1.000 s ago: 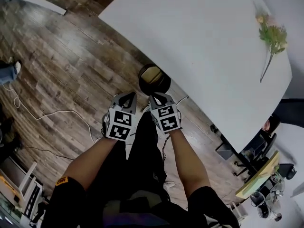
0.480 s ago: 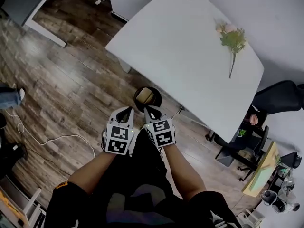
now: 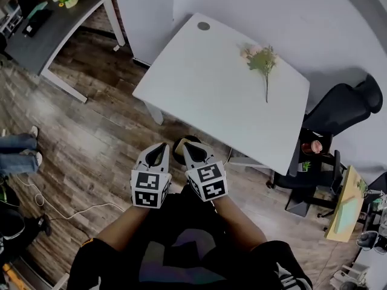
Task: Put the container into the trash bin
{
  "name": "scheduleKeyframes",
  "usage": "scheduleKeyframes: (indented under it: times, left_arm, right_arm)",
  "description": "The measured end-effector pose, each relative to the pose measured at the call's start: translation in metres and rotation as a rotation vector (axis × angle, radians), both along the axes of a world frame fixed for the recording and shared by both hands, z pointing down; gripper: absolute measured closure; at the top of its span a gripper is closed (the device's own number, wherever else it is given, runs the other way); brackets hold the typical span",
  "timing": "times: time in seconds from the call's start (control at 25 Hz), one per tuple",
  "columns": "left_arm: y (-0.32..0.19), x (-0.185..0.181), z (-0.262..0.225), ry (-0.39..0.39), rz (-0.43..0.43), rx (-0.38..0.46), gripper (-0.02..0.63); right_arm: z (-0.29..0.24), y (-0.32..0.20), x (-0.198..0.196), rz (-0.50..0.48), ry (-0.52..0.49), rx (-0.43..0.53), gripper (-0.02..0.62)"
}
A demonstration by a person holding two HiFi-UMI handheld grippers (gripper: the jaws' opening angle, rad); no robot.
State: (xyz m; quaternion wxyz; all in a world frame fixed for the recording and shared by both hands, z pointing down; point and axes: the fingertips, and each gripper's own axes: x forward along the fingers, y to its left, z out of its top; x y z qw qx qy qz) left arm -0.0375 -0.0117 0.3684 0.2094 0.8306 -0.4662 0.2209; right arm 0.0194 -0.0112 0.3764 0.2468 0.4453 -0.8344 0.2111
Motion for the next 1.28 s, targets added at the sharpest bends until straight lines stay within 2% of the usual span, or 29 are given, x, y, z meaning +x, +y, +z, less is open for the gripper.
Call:
scheduleKeyframes:
  times: [0.2,0.4,1.28]
  left_arm:
    - [0.0,0.012,-0.043,0.035,0.028,0.075,0.597]
    - [0.005,0.019,-0.064,0.048,0.046,0.123,0.597]
    - [0.005,0.019,-0.068,0.043,0.084,0.149,0.597]
  right_arm:
    - [-0.048,0.0,0.013,0.029,0.006,0.099,0.579]
    - [-0.071,0.005,0.018,0.046,-0.003,0.149,0.58]
    - [-0.072,0.011,0.016,0.087,0.017,0.156,0.581]
